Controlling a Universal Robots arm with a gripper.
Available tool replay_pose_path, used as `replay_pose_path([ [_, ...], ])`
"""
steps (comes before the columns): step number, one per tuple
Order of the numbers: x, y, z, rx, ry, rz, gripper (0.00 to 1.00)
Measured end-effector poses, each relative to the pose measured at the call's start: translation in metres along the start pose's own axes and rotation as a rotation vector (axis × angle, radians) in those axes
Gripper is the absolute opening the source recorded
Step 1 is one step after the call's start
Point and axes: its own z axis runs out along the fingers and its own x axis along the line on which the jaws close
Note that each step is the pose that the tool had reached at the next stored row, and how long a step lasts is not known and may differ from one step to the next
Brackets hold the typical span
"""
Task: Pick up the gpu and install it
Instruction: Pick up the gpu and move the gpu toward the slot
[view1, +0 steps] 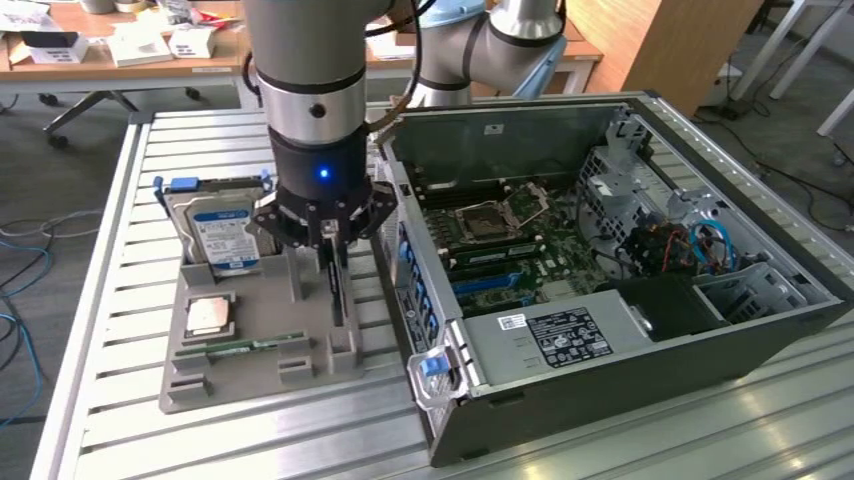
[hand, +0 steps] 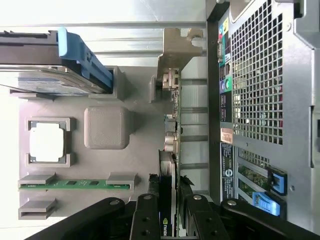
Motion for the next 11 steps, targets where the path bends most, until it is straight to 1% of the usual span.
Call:
replay_pose_path([
  [11,-0.001,0.002,-0.0477,0.0001,0.0,0.0,0.27],
])
